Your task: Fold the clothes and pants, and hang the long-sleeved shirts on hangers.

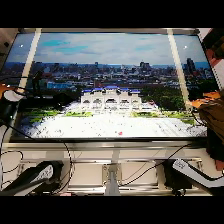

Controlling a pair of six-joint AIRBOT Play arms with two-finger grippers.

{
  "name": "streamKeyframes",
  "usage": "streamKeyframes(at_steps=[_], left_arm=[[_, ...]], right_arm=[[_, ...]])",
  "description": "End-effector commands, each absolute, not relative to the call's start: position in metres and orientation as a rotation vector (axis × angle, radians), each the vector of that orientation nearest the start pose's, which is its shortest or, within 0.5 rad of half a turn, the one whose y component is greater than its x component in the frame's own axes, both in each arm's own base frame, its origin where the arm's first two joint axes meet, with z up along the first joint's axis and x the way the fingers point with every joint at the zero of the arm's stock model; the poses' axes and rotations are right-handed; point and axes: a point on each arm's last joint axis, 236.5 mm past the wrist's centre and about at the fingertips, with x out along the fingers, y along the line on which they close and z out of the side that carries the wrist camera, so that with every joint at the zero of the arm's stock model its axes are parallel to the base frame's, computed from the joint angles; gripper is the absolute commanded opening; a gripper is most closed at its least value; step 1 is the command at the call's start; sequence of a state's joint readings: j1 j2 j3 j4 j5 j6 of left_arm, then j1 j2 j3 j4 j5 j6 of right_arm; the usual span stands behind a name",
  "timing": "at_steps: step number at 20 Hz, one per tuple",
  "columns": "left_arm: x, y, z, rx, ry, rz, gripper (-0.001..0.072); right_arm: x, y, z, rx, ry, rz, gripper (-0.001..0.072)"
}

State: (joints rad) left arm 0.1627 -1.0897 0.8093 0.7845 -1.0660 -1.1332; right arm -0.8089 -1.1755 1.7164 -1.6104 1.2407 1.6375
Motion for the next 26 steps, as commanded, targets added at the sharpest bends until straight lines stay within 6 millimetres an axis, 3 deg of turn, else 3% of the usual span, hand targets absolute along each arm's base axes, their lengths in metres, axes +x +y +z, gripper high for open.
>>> streamKeyframes(at_steps=[1,4,6,8,9,11,12,14,15,17,18,19,20,21,22,24,26], left_arm=[[0.343,-0.092,0.017,-0.495,1.098,-0.436,0.0559],[0.343,-0.092,0.017,-0.496,1.098,-0.435,0.0559],[0.343,-0.092,0.017,-0.498,1.099,-0.435,0.0559],[0.343,-0.092,0.017,-0.5,1.1,-0.434,0.0559],[0.343,-0.092,0.017,-0.5,1.101,-0.433,0.0559],[0.342,-0.092,0.016,-0.5,1.101,-0.433,0.0559],[0.342,-0.092,0.016,-0.501,1.101,-0.433,0.0559],[0.342,-0.092,0.016,-0.501,1.101,-0.434,0.0559],[0.342,-0.092,0.016,-0.501,1.101,-0.434,0.0559],[0.342,-0.092,0.016,-0.501,1.101,-0.434,0.0559],[0.342,-0.092,0.016,-0.501,1.101,-0.434,0.056],[0.342,-0.092,0.016,-0.501,1.102,-0.433,0.0559],[0.342,-0.092,0.016,-0.501,1.102,-0.433,0.056],[0.342,-0.092,0.016,-0.501,1.102,-0.433,0.0559],[0.342,-0.092,0.016,-0.5,1.102,-0.433,0.0559],[0.342,-0.092,0.016,-0.501,1.101,-0.434,0.0559],[0.342,-0.092,0.016,-0.501,1.102,-0.433,0.0559]], right_arm=[[0.173,-0.347,0.211,0.553,0.888,-1.099,0.0015],[0.115,-0.343,0.163,0.738,1.048,-1.182,0.0016],[0.104,-0.336,0.14,0.829,1.083,-1.179,0.0016],[0.111,-0.333,0.128,0.864,1.081,-1.145,0.0061],[0.118,-0.333,0.126,0.872,1.062,-1.124,0.0203],[0.128,-0.336,0.128,0.875,1.025,-1.099,0.0628],[0.13,-0.335,0.128,0.877,1.022,-1.089,0.0697],[0.143,-0.331,0.129,0.902,0.992,-1.041,0.0688],[0.162,-0.329,0.133,0.92,0.941,-0.976,0.0681],[0.221,-0.314,0.15,0.896,0.834,-0.748,0.0546],[0.248,-0.304,0.159,0.856,0.802,-0.655,0.0544],[0.275,-0.29,0.166,0.814,0.78,-0.578,0.0459],[0.299,-0.272,0.169,0.759,0.787,-0.498,0.0362],[0.324,-0.248,0.17,0.692,0.809,-0.417,0.0306],[0.346,-0.222,0.17,0.624,0.833,-0.337,0.0296],[0.387,-0.161,0.17,0.471,0.865,-0.172,0.0173],[0.422,-0.096,0.175,0.331,0.848,-0.031,0.0162]])
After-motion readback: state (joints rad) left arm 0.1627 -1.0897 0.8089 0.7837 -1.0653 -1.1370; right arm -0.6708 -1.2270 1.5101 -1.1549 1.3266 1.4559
